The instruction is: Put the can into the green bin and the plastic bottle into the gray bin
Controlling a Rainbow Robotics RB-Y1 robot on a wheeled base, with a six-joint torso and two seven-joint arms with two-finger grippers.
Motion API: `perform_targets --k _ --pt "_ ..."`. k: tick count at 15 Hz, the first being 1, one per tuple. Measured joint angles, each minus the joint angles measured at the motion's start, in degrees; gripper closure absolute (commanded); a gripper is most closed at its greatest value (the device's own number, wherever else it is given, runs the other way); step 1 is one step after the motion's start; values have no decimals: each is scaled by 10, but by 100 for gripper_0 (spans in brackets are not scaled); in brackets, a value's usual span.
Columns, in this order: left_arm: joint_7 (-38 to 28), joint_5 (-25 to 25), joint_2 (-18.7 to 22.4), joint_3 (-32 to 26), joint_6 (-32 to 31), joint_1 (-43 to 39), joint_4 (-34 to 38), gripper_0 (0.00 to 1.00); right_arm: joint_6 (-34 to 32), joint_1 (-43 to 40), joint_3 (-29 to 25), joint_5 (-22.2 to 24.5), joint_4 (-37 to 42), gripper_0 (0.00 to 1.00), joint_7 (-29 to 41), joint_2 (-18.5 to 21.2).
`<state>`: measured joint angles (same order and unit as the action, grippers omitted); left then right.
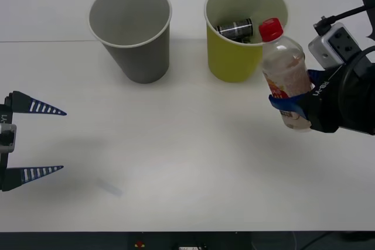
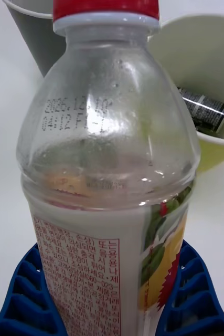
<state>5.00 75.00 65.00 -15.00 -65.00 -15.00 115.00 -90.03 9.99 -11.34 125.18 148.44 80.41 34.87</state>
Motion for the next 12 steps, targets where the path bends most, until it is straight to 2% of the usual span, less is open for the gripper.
perform_targets --k 3,8,12 --pt "0 0 0 0 0 0 0 0 0 44 28 5 -6 100 0 5" --pt "0 0 0 0 0 0 0 0 0 147 47 -67 -62 100 0 18" --pt "0 0 0 0 0 0 0 0 0 271 118 -71 -152 100 0 30"
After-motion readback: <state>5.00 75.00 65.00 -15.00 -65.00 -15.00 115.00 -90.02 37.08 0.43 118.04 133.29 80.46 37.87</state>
